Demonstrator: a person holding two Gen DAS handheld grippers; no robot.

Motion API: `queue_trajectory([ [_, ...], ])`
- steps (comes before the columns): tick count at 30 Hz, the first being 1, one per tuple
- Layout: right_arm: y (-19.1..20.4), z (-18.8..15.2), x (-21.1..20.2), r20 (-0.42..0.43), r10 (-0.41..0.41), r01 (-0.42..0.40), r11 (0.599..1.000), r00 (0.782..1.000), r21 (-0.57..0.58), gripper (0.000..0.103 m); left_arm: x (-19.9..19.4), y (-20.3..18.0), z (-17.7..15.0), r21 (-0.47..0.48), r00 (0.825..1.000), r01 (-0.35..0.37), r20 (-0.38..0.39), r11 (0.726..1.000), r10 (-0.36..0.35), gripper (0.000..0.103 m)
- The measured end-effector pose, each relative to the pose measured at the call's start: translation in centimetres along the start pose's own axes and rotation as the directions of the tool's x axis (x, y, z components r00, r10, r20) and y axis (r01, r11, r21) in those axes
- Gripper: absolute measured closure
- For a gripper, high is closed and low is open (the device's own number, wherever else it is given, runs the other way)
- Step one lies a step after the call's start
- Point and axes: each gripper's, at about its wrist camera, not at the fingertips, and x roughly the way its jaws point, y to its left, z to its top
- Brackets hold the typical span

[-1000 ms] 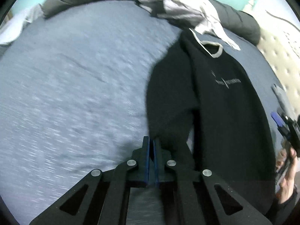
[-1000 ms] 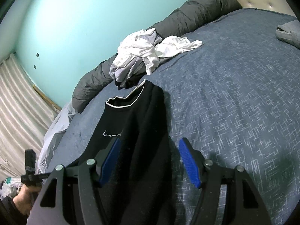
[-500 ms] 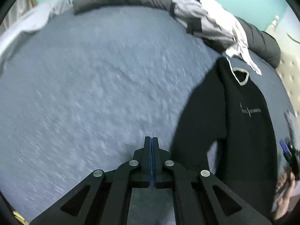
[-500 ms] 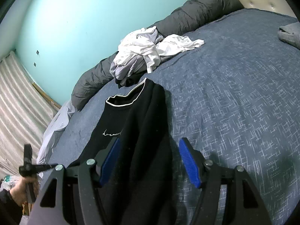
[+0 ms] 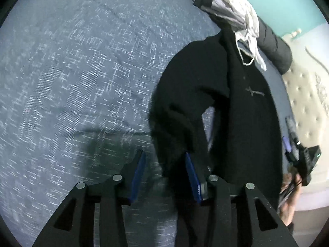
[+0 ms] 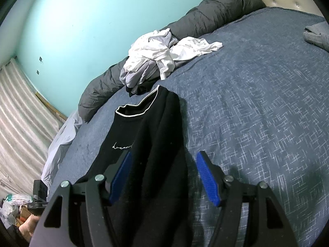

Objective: Fold clothes
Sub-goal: 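Grasp the hoodie sleeve with the left gripper and pull it outward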

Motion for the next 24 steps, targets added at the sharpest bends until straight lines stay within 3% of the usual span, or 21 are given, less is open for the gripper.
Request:
queue_trajectory([
  [5,-0.2,0.0,0.0,-0.001,0.004,-0.004,1.0,1.0,0.015,0.037,0.8,-1.3,-1.1,0.023,0.999,0.033,-0.029,0.999,-0.033,0.059],
  [10,-0.1,-0.1,0.0,-0.002,0.003,-0.003,1.0,1.0,0.011,0.037,2.1,-2.2,-1.9,0.074,0.998,-0.003,-0.054,0.997,0.007,0.06],
  [12,-0.1,-0.1,0.0,-0.002,0.001,-0.001,1.0,1.0,0.011,0.037,2.3,-2.7,-2.1,0.101,0.998,-0.023,-0.054,0.995,0.028,0.088],
  [19,-0.1,-0.2,-0.2,-0.001,0.005,-0.005,1.0,1.0,0.014,0.037,-2.3,-3.9,-1.6,0.166,0.995,-0.089,0.059,0.982,0.081,0.093],
  [24,-0.2,-0.3,-0.1,-0.001,-0.001,0.001,1.0,1.0,0.019,0.037,-7.8,-2.0,0.8,0.138,0.974,-0.179,0.167,0.974,0.155,0.093],
])
